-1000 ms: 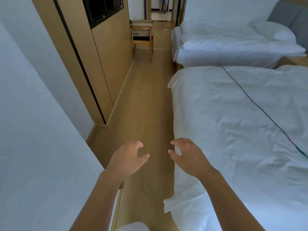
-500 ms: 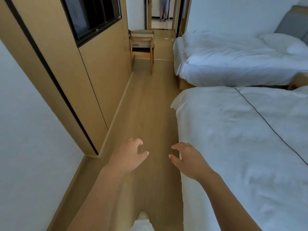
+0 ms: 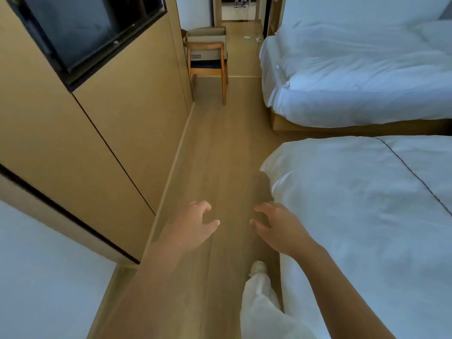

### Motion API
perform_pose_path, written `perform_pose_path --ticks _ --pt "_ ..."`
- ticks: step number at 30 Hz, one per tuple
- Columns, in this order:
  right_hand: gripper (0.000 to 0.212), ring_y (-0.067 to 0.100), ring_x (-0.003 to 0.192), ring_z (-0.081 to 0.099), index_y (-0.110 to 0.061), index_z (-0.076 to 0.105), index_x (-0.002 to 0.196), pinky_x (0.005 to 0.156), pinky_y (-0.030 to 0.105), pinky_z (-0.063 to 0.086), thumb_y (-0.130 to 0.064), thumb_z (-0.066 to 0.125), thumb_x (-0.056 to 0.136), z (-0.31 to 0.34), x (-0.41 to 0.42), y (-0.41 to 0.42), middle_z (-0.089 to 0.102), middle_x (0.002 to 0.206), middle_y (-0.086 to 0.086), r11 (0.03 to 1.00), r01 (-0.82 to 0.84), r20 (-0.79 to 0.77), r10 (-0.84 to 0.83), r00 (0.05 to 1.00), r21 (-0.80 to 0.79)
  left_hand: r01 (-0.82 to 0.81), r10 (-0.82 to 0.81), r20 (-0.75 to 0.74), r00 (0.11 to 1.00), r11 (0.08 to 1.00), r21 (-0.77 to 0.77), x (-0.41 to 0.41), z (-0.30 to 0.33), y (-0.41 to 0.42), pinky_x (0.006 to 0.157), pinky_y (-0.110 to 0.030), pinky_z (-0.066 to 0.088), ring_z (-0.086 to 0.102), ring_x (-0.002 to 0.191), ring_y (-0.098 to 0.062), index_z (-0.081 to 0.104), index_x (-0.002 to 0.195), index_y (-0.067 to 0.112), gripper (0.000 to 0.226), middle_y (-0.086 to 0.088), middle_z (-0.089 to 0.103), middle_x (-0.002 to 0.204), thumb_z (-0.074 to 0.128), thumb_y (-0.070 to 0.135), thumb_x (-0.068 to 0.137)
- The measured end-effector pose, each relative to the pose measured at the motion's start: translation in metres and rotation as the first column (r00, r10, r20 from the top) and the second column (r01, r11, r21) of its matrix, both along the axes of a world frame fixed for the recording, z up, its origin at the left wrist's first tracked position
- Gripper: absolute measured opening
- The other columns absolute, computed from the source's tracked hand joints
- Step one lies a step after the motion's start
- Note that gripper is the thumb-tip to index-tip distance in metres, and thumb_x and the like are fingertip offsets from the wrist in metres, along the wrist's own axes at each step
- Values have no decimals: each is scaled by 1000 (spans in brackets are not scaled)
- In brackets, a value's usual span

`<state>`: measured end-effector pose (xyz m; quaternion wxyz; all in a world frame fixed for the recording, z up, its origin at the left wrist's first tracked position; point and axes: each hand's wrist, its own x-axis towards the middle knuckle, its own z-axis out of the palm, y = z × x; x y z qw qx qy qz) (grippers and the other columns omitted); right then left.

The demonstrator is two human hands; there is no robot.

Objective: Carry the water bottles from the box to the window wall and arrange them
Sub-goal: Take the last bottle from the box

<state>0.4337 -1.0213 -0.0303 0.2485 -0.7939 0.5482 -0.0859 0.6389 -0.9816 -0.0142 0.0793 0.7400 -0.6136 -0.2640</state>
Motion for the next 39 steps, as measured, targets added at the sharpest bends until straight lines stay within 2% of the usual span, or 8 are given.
perform_pose_path --ticks 5,9,14,17,20,26,33,39 --pt "39 17 111 50 -14 51 128 91 26 42 -35 50 94 -2 -3 -126 56 122 2 999 -48 2 48 999 -4 -37 37 -6 999 999 10 -6 -3 -117 99 -32 41 48 119 -16 46 132 19 46 2 46 136 53 42 93" --pt "30 17 102 51 -8 56 116 83 22 42 -28 49 94 2 -8 -226 58 108 3 993 -120 8 120 993 -11 -69 69 5 998 998 11 -17 4 -210 85 -19 33 47 123 -16 47 133 17 45 0 45 139 54 37 93" --pt "24 19 95 50 -7 56 104 77 28 44 -27 50 92 -3 -6 -317 55 97 1 993 -109 13 108 994 41 -96 95 31 995 994 43 -21 1 -294 90 -25 40 52 117 -19 50 130 18 46 -2 51 133 57 40 91" --pt "30 19 102 50 -10 55 115 83 27 43 -29 50 92 -15 0 -357 55 104 -1 988 -122 41 119 992 90 -122 121 35 992 991 49 -13 -8 -335 90 -26 42 54 114 -19 52 129 17 47 -3 54 130 60 40 89" --pt "30 15 97 50 -13 56 117 86 28 46 -29 51 91 -26 9 -398 55 103 -5 982 -137 32 134 990 129 -140 139 22 990 989 45 -1 -18 -381 92 -28 43 54 114 -19 52 129 18 47 -2 54 130 60 41 88" --pt "44 16 116 47 -17 48 133 91 26 39 -32 50 92 -36 40 -513 53 130 -1 989 -124 -8 125 992 85 -137 137 -41 990 991 1 31 -35 -501 95 -30 42 51 118 -17 52 129 21 47 1 51 132 59 43 88" --pt "43 17 120 46 -19 47 132 96 32 42 -36 49 93 -19 117 -674 53 130 -1 994 -97 -74 100 992 41 -15 17 37 999 999 -45 109 -16 -673 89 -26 41 52 116 -19 53 127 20 46 -1 53 129 58 43 88" --pt "42 14 120 45 -19 49 131 94 27 40 -37 50 93 -15 171 -782 53 129 -3 997 -71 -34 72 997 38 -29 30 14 999 997 -68 164 -6 -782 89 -28 44 54 112 -19 53 126 21 46 0 53 126 59 44 87"
